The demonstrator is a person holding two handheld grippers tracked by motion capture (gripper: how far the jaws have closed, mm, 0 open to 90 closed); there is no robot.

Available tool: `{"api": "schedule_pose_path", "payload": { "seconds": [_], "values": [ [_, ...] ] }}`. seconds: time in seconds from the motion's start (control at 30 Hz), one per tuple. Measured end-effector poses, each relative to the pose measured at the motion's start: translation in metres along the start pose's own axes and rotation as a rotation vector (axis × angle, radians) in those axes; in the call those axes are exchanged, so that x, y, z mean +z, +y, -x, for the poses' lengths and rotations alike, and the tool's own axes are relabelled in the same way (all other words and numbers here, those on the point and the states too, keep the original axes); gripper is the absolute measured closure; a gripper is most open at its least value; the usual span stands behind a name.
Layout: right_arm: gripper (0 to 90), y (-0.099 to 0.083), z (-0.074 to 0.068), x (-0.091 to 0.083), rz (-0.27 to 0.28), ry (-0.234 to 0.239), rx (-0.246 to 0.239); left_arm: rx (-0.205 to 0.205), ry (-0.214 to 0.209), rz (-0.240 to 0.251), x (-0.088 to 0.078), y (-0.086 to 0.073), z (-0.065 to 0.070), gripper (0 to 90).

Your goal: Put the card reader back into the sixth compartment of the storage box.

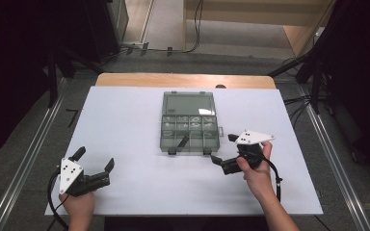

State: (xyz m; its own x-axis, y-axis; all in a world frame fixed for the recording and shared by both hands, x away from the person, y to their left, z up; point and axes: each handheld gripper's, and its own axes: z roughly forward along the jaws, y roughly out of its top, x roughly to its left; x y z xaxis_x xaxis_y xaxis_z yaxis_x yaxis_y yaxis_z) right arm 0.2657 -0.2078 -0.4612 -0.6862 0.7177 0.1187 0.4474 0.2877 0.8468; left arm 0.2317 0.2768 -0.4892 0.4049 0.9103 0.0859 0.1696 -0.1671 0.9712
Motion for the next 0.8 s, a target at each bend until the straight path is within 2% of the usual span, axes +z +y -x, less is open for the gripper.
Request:
{"api": "schedule_pose_path", "payload": {
  "seconds": [0.8],
  "values": [
    [0.0,-0.029,0.012,-0.032,0.047,-0.037,0.034,0.002,0.0,-0.001,0.0,0.0,0.001,0.0]
  ]
}}
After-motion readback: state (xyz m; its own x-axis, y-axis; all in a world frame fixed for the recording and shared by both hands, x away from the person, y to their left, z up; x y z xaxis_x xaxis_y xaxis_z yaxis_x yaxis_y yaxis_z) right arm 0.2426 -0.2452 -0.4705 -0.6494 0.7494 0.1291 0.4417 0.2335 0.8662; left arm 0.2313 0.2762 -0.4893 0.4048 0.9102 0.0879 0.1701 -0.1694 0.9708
